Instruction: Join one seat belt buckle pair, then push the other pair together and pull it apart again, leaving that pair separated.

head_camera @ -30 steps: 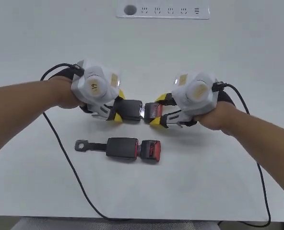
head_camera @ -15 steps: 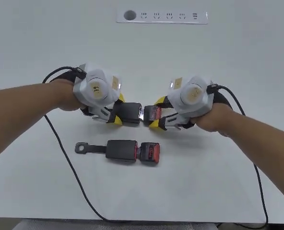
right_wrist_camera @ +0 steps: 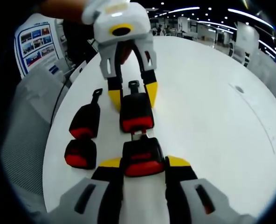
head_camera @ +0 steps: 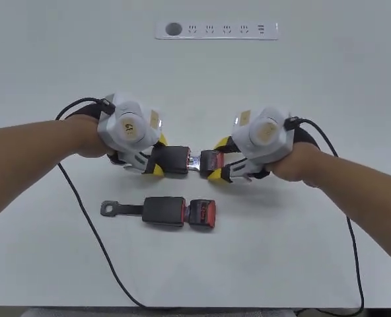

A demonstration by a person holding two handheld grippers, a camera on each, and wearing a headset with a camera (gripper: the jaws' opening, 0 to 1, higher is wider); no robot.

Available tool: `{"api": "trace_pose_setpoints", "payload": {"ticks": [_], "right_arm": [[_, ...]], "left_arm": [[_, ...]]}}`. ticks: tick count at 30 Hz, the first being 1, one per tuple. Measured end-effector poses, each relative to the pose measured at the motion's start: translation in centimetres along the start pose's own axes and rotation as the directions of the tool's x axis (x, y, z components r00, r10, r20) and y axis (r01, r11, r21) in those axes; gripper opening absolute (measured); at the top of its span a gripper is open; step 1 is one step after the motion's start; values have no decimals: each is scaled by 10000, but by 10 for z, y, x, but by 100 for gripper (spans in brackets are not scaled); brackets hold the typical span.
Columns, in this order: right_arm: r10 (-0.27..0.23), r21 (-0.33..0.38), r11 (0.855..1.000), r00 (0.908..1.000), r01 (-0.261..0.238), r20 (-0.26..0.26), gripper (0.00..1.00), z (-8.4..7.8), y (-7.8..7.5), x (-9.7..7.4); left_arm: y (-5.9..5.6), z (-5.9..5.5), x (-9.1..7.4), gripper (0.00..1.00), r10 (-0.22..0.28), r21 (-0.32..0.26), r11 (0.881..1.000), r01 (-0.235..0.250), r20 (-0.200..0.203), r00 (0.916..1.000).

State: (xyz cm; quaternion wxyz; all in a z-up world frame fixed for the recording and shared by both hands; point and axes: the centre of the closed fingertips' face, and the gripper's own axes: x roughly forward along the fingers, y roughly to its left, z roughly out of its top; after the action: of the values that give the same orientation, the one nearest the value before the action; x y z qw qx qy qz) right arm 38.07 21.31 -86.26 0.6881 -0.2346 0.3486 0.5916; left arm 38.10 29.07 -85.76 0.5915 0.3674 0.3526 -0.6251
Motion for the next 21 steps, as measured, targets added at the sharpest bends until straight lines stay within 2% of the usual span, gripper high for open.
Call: {"api": "trace_pose_setpoints", "payload": {"ticks": [4,14,21], "right_arm": [[87,99,9999,9999,-88,120,34,-2,0,-2],[163,25,9999,9999,-163,35,34,-14,-1,-13],[69,31,10000,10000,-69,26,34,-25,4,-28]], "left_arm": [[0,0,0,33,-4,2,10000,4,-27,10000],[0,0,0,33,-19,-5,10000,19,-75,10000],[0,0,0,33,-25,-37,10000,25,-97,10000]]}}
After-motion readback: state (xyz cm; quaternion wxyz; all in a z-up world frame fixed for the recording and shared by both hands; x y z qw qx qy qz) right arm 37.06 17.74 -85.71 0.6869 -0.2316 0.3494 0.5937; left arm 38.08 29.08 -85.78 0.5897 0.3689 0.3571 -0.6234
